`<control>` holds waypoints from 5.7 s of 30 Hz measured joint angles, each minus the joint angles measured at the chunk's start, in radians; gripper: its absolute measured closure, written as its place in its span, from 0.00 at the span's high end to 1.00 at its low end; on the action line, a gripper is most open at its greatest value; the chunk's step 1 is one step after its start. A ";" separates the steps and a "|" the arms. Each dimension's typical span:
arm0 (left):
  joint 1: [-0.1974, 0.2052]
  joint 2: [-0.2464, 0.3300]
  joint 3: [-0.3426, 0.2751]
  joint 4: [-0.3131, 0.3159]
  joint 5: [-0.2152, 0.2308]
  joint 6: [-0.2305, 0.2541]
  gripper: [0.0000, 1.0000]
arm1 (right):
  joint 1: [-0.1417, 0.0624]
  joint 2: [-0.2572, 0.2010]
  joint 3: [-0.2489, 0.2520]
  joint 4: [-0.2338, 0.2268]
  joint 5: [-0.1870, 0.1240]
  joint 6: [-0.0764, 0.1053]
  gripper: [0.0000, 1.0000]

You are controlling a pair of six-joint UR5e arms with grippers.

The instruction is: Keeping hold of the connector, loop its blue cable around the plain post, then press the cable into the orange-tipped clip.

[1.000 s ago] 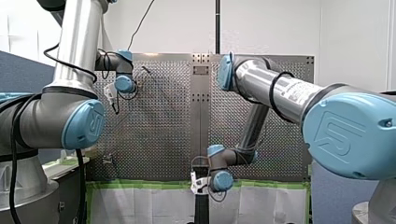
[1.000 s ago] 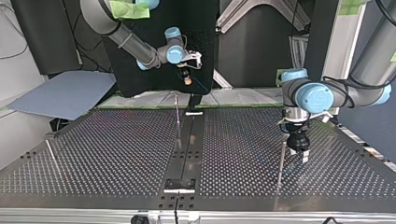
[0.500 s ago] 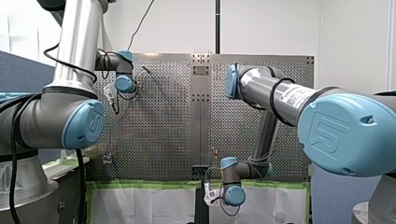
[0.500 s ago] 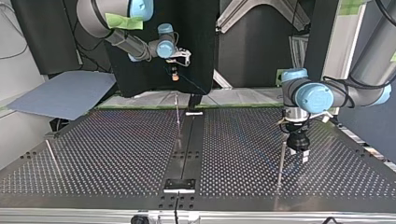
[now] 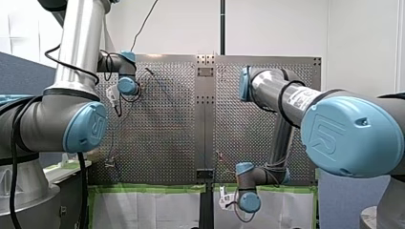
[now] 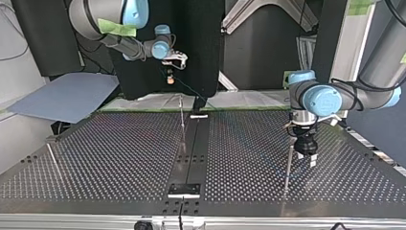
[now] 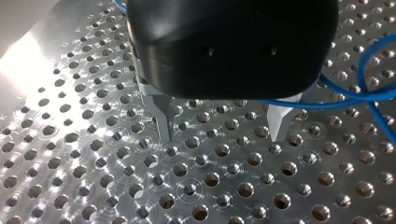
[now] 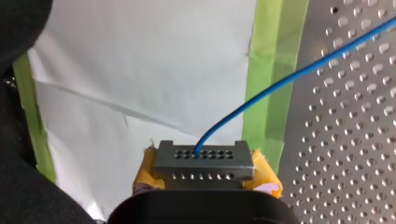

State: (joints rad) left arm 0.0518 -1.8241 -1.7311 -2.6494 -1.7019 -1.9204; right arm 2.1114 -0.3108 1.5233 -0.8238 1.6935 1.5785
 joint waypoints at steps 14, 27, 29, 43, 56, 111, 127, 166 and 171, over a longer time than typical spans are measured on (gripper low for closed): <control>0.001 0.000 0.000 0.000 -0.006 -0.002 1.00 | -0.035 -0.016 0.065 -0.101 -0.075 -0.011 0.00; 0.003 0.000 0.000 0.000 -0.011 -0.002 1.00 | -0.066 -0.123 0.188 -0.225 -0.091 -0.008 0.00; 0.003 0.000 0.000 -0.001 -0.011 -0.002 1.00 | -0.068 -0.127 0.206 -0.243 -0.092 -0.008 0.00; 0.000 0.001 0.001 -0.005 -0.012 -0.002 1.00 | -0.098 -0.148 0.343 -0.380 -0.140 -0.007 0.00; 0.000 0.000 0.000 -0.009 -0.012 -0.002 1.00 | -0.128 -0.267 0.376 -0.421 -0.153 0.034 0.00; 0.008 0.051 -0.003 -0.134 0.151 -0.372 1.00 | -0.158 -0.276 0.374 -0.366 -0.155 0.032 0.00; -0.009 0.095 -0.014 -0.168 0.153 -0.364 1.00 | -0.155 -0.276 0.374 -0.362 -0.155 0.032 0.00; 0.008 0.426 -0.102 -0.422 0.047 -0.094 1.00 | -0.158 -0.276 0.370 -0.356 -0.158 0.033 0.00; -0.001 0.475 -0.060 -0.471 0.049 -0.049 1.00 | -0.158 -0.276 0.368 -0.356 -0.158 0.032 0.00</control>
State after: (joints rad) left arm 0.0505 -1.3494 -1.7909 -3.1204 -1.6534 -1.9696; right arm 1.9535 -0.5870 1.8916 -1.1795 1.5356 1.6110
